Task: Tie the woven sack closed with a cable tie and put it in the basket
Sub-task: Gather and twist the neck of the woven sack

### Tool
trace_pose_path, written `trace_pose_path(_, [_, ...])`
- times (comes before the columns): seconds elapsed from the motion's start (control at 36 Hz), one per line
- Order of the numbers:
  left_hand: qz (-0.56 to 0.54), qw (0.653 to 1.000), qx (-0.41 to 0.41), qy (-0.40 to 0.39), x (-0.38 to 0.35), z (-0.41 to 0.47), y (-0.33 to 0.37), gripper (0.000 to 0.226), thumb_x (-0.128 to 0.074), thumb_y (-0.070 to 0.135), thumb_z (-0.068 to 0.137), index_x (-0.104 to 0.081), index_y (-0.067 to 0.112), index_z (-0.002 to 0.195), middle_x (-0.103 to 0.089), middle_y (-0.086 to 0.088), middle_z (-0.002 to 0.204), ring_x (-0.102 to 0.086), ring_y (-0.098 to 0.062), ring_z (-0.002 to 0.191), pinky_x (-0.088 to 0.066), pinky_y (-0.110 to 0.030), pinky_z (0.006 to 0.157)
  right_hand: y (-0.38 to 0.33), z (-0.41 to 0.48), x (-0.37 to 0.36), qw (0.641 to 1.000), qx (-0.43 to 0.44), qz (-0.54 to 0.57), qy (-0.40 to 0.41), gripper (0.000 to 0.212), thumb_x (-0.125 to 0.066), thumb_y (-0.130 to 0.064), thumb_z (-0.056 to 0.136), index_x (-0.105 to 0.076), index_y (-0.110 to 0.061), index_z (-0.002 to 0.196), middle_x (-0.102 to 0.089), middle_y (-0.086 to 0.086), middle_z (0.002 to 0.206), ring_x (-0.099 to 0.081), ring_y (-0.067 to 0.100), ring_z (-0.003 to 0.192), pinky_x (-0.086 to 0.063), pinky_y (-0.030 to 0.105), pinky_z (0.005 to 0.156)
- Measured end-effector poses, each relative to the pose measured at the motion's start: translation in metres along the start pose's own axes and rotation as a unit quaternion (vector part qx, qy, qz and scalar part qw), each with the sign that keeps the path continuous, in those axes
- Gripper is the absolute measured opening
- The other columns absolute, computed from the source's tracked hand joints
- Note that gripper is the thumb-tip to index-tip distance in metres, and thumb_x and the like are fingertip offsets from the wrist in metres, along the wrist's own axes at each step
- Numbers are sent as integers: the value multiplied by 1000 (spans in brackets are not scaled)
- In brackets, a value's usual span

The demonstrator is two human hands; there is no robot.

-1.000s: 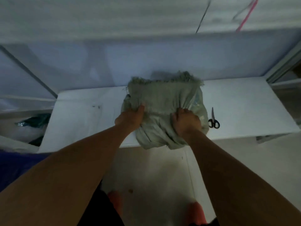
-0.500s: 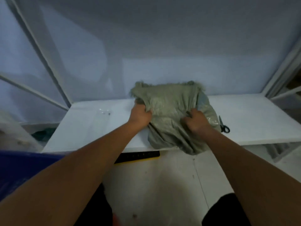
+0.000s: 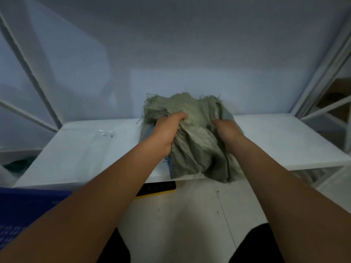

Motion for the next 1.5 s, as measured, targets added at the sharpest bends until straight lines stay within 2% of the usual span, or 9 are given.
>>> trace_pose_path(0.22, [-223,973,51,-23,26,2,7,41,-35,23,94,-67,5,111,-70,-17,114,-64,-34,106,-53,-46,89,-8,-7,-22,982,-118,116,-88,47,-59,-36,100,-57,-6,135,-66,12,101,-63,29,88,-52,36,75])
trace_pose_path(0.39, [-53,992,104,-41,39,9,4,26,-51,12,80,-63,8,103,-64,-12,93,-61,-29,79,-51,-40,86,-15,-15,-39,982,-116,103,-110,33,-67,-27,96,-67,-4,120,-73,15,105,-68,30,92,-57,36,73])
trace_pose_path(0.53, [-3,989,96,-109,37,11,9,35,-59,28,91,-66,11,122,-70,-12,118,-66,-31,109,-55,-41,85,-23,-20,-51,989,-63,102,-86,33,-63,-21,88,-71,-6,115,-75,17,106,-72,33,94,-60,47,85])
trace_pose_path(0.64, [10,997,43,-64,39,11,14,31,-60,16,89,-68,7,118,-72,-14,109,-68,-30,101,-57,-39,83,-25,-23,-50,994,-16,105,-25,29,-62,-11,88,-68,-6,117,-73,15,105,-70,32,94,-60,48,87])
trace_pose_path(0.72, [30,999,-11,16,46,14,18,32,-65,12,82,-68,8,114,-75,-12,99,-71,-28,90,-59,-32,66,-22,-21,-43,993,9,114,38,21,-60,-1,90,-62,-9,110,-66,9,94,-63,24,84,-56,32,77])
trace_pose_path(0.97, [-103,987,67,106,86,21,12,24,-48,-2,87,-61,-2,108,-62,-17,98,-63,-34,87,-56,-45,74,-10,-13,-25,972,-27,193,132,45,-53,-6,96,-55,-7,141,-63,9,130,-61,24,111,-49,38,106])
trace_pose_path(1.11, [-121,986,96,56,86,21,15,24,-58,19,95,-67,1,106,-73,-18,89,-67,-32,86,-54,-44,69,-11,-18,-28,976,12,207,68,47,-70,-13,88,-59,-8,134,-68,10,119,-66,26,103,-54,43,98])
trace_pose_path(1.28, [-57,989,133,12,83,29,8,30,-69,19,89,-65,1,113,-72,-17,99,-68,-30,91,-55,-46,77,-10,-18,-43,983,13,179,-31,87,-88,-24,77,-39,-13,149,-61,7,134,-65,30,113,-55,49,96])
trace_pose_path(1.5, [-13,997,54,50,83,37,17,12,-62,4,92,-63,-2,102,-67,-14,91,-64,-26,79,-55,-34,69,-32,-19,-44,988,76,132,-24,43,-71,5,84,-60,-14,121,-68,3,103,-66,23,92,-57,33,80])
Point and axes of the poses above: each hand's wrist, its own z-axis towards the middle knuckle, its own x-axis out of the back of the hand, y = z × x, the point moved 1 cm from there along z, towards the middle knuckle
